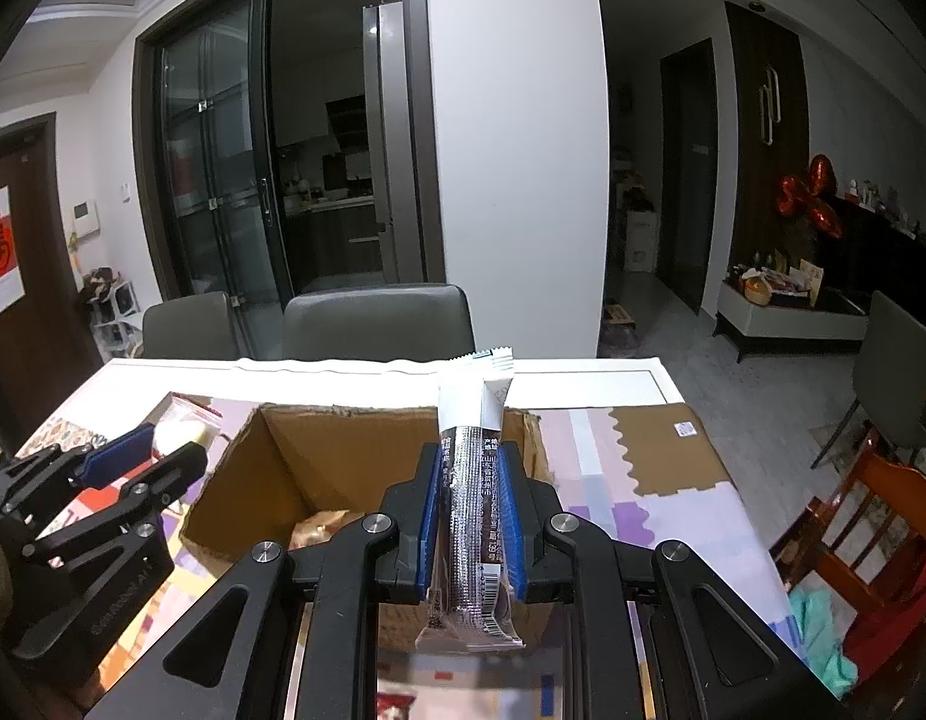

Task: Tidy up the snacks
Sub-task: 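Lift the pastry bag and chocolate bar and carry them over the box, then open both tools to drop the pastry bag and chocolate bar into the box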

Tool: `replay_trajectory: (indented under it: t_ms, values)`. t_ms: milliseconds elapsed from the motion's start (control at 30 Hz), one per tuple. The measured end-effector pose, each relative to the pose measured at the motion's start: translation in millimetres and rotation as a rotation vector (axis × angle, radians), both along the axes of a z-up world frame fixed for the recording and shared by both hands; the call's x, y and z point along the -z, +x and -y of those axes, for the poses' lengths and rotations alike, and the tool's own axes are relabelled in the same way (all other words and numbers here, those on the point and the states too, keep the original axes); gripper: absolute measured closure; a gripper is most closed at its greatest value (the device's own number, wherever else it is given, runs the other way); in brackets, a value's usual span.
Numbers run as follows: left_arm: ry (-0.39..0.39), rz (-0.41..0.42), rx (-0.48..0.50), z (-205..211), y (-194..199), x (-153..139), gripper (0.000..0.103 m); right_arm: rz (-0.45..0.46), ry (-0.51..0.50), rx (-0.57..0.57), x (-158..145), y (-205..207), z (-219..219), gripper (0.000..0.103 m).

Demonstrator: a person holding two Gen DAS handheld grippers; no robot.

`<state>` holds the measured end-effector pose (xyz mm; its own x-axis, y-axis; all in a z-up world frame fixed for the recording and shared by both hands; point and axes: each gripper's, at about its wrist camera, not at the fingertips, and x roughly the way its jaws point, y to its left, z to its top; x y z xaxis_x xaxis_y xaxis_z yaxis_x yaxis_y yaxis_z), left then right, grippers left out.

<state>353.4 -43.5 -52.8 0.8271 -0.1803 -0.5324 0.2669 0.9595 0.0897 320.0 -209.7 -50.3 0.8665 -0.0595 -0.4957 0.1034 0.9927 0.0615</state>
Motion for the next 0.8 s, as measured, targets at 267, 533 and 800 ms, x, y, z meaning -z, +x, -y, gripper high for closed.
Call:
replay_trajectory:
  t_ms: [267, 533, 800]
  values:
    - [0.005, -0.012, -0.002, 6.0, 16.1, 6.9, 0.07, -0.009, 0.011, -0.007, 7.2, 17.6, 0.6, 0.083]
    - [0.005, -0.025, -0.005, 9.8, 33.0, 16.7, 0.07, -0.021, 0.021, -0.012, 16.1, 33.5, 3.2, 0.083]
    - [0.0, -0.041, -0.007, 11.6, 43.6, 24.5, 0.069, -0.04, 0.022, -0.021, 24.8, 49.4, 2.3, 0.083]
